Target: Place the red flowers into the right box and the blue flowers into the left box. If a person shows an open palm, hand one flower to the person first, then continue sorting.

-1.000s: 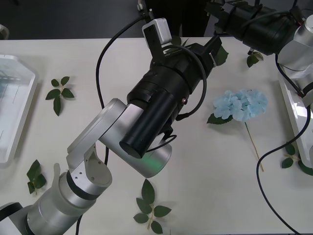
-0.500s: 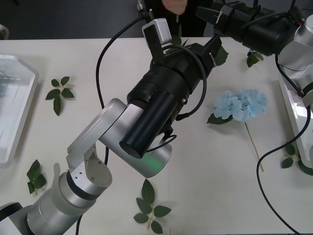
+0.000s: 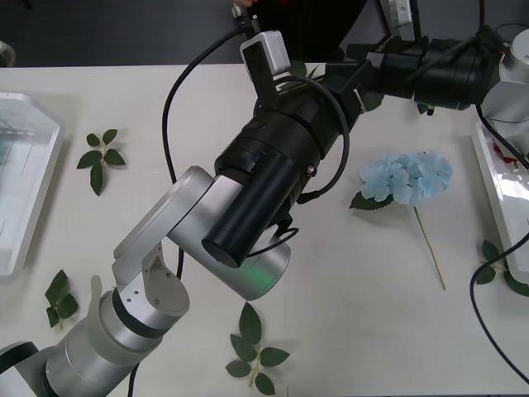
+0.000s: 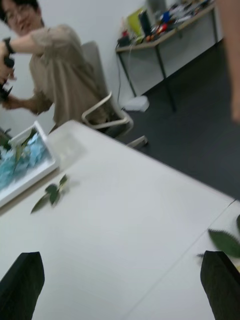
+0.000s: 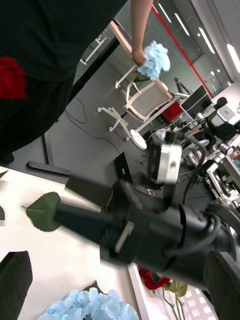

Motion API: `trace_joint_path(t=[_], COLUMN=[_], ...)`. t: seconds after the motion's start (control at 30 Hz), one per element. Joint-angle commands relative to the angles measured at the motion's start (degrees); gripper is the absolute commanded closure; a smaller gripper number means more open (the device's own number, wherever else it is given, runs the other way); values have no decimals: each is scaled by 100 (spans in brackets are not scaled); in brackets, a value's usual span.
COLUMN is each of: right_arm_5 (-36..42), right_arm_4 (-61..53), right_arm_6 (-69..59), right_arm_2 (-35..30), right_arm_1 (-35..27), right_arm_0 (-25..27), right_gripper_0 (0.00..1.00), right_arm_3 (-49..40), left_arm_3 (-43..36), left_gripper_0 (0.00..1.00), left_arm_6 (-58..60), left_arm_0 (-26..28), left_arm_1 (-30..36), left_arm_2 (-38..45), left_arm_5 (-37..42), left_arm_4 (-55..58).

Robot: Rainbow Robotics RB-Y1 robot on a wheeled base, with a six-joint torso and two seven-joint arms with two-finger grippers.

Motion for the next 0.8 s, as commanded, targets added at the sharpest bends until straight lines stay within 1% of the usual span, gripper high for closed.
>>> trace_joint_path(t=[0.03,0.07,0.1,0.17,0.3,0.4,0.43,0.47,0.53,0.57,0.6,0.7,0.8], right_arm_5=[379,423,432,423,511,687,731,845,1021,1074,1197,1390,1416], right_arm_4=[112,367,490,1053,1897,2538,2661,3004,3364,3479,3769,4252,4832], right_arm_6=[-768,-1322,-1559,-2465,-3809,-4811,-4978,-5268,-5541,-5620,-5778,-6051,-6183], right_arm_2=[306,402,438,526,526,350,288,121,-72,-134,-283,-345,-353], right_arm_1=[-478,-610,-672,-927,-1269,-1524,-1551,-1603,-1656,-1674,-1700,-1735,-1726], right_arm_0=[179,275,328,539,934,1409,1506,1761,2068,2156,2393,2657,2912], right_gripper_0=[9,9,9,8,8,8,8,8,8,7,6,5,4], right_arm_3=[-200,-375,-481,-964,-1905,-2696,-2836,-3197,-3583,-3698,-3979,-4295,-4480], left_arm_3=[-88,-88,-88,-88,-88,-88,-88,-88,-88,-88,-26,-105,-483], left_gripper_0=[0,0,0,0,0,0,0,0,0,0,0,0,0], left_arm_6=[80,80,80,80,80,80,80,80,80,80,98,98,36], left_arm_0=[-211,-211,-211,-211,-211,-211,-211,-211,-211,-211,-158,-184,-246], left_arm_1=[-128,-128,-128,-128,-128,-128,-128,-128,-128,-128,-66,65,180], left_arm_2=[-98,-98,-98,-98,-98,-98,-98,-98,-98,-98,-72,52,201], left_arm_5=[-85,-85,-85,-85,-85,-85,-85,-85,-85,-85,-67,21,469], left_arm_4=[-55,-55,-55,-55,-55,-55,-55,-55,-55,-55,-37,95,675])
